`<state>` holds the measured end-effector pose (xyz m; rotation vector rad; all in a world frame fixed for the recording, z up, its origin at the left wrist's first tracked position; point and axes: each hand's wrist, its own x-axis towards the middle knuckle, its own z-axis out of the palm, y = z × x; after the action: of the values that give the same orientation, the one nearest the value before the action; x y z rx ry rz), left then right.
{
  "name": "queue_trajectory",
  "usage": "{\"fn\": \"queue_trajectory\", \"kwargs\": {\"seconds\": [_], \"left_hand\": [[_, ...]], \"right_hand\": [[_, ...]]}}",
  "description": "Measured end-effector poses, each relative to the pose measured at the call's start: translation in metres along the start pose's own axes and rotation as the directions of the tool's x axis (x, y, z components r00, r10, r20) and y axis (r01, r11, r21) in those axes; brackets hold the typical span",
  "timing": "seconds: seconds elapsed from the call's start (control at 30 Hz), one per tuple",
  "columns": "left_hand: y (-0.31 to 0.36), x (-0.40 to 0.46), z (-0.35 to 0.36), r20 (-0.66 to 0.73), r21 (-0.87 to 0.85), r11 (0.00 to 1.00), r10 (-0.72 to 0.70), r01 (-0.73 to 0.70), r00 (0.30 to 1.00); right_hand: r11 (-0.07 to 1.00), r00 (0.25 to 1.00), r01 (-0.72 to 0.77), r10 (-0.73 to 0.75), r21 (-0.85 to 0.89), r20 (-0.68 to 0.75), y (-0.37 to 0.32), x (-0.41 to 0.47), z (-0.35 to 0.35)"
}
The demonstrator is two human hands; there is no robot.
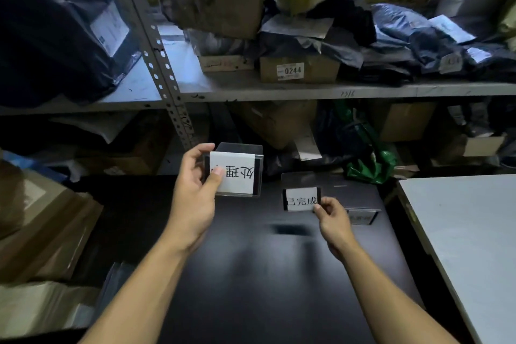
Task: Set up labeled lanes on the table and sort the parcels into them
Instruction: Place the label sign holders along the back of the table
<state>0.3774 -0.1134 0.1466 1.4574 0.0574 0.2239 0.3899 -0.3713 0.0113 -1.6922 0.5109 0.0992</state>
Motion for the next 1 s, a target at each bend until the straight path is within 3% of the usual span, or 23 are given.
{"fn": "queue_trajectory", "kwargs": {"seconds": [0.2,0.5,0.8,1.0], "left_hand": [[-0.020,0.018,0.007,0.029,-0.033,0.999,0.006,-0.005,1.000],[-0.039,0.021,0.003,0.058,-0.041,0.999,-0.031,0.033,0.998],[-0.041,0.015,0.009,0.086,-0.032,0.998,-0.047,0.050,0.995],[-0.041,0.010,0.008,0.099,-0.010,0.999,-0.049,0.050,0.994]], "right_hand": [[0.996,0.995,-0.057,0.063,-0.072,0.072,0.041,0.028,0.007],[0.988,0.985,-0.120,0.130,-0.099,0.111,0.047,0.039,-0.006],[0.920,1.000,0.019,-0.025,-0.391,-0.011,0.049,0.043,-0.005],[0.865,0.998,0.051,-0.056,-0.499,0.006,0.055,0.038,-0.010]]}}
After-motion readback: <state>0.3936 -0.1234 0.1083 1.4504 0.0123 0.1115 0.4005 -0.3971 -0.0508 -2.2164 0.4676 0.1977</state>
